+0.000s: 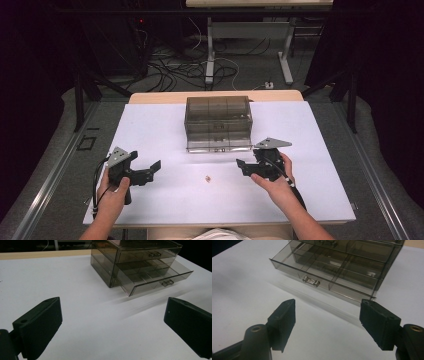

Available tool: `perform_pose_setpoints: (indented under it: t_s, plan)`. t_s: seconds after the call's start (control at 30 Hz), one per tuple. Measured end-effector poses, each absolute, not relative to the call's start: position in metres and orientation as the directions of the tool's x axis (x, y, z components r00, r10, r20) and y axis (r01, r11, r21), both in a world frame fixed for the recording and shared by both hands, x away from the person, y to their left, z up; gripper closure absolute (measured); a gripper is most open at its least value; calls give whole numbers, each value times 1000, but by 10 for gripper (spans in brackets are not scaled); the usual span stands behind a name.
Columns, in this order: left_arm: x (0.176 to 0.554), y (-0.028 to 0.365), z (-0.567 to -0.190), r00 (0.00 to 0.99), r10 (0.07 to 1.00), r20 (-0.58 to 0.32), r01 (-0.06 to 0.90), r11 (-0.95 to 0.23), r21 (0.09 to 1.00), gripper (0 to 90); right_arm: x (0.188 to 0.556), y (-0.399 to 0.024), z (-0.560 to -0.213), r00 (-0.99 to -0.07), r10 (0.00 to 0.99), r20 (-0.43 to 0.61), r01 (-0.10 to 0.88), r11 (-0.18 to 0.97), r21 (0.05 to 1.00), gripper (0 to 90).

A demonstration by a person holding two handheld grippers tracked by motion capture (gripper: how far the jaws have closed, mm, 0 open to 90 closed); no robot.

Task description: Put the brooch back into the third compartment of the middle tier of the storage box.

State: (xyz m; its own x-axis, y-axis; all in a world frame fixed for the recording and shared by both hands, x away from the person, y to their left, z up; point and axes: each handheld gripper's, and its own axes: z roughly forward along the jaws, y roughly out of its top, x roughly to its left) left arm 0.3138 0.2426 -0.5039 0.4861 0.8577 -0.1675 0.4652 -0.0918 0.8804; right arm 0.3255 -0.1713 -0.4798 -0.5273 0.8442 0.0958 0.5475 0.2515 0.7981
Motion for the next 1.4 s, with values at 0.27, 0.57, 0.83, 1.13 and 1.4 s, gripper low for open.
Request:
perform_pose_setpoints:
  t_s: [0.27, 0.57, 0.83, 1.13, 1.4]
  plan:
    - [314, 243, -504, 487, 857, -167, 465, -93, 880, 21, 330, -155, -480, -563, 816, 132, 561, 259, 786, 311]
    - [314, 243, -504, 485, 859, -163, 465, -96, 880, 21, 335, -137, -481, -604, 787, 127, 557, 302, 773, 335]
    - [314, 244, -504, 481, 860, -169, 470, -90, 878, 23, 339, -125, -483, -613, 777, 142, 573, 314, 757, 337]
    - [314, 244, -504, 483, 859, -169, 470, -91, 878, 25, 344, -116, -487, -613, 771, 175, 608, 318, 727, 390]
    - [314, 244, -504, 484, 859, -165, 469, -96, 878, 25, 350, -109, -492, -613, 764, 200, 636, 327, 699, 451]
